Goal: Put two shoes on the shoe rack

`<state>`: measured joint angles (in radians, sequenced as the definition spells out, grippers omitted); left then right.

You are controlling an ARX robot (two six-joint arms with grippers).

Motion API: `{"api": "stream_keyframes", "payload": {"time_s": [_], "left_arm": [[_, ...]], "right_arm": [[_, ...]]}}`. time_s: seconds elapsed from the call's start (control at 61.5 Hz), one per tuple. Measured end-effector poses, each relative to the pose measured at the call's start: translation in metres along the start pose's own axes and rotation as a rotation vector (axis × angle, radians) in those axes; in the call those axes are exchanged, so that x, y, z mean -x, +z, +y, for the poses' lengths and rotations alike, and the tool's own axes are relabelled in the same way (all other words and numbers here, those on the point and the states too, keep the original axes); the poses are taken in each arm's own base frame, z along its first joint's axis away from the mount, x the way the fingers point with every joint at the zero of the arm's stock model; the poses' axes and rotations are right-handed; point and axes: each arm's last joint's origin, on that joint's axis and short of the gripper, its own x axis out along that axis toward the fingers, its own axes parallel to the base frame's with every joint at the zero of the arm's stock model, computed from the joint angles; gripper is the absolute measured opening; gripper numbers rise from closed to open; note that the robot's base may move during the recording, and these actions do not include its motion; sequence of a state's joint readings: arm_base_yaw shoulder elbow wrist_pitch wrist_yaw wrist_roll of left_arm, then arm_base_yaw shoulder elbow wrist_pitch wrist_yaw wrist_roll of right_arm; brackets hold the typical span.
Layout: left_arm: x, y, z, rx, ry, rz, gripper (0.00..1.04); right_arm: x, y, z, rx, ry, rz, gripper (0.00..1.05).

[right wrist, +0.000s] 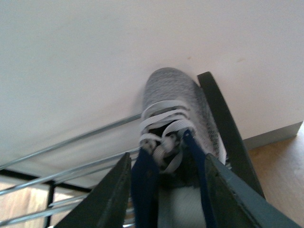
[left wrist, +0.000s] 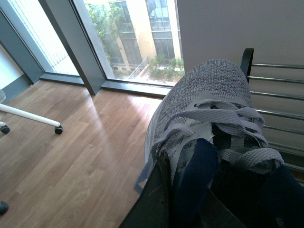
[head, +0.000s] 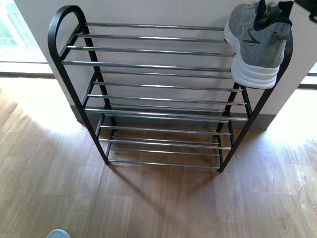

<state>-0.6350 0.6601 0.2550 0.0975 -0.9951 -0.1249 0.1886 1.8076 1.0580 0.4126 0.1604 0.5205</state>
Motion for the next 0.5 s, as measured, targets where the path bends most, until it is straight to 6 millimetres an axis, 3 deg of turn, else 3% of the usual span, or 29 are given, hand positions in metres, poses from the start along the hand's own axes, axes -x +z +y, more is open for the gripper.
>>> {"api": "stream_keyframes", "payload": {"time_s": [0.163,0.179,0.309,0.504], "left_arm": [[0.000,0.000,0.000,0.000,0.000,0.000,0.02],[0.000,0.000,0.000,0.000,0.000,0.000,0.02],[0.000,0.000,0.000,0.000,0.000,0.000,0.02],[0.000,0.000,0.000,0.000,0.000,0.000,0.02]], "right_arm": [[0.056,0.015,-0.007,0.113,0.002,0.001,0.75],[0.060,0.014,-0.011,0.148,0.004,-0.023,0.74],[0.087,0.009,-0.029,0.325,0.066,-0.280,0.53],[0.123,-0.017,-0.055,0.430,0.069,-0.325,0.18]]}}
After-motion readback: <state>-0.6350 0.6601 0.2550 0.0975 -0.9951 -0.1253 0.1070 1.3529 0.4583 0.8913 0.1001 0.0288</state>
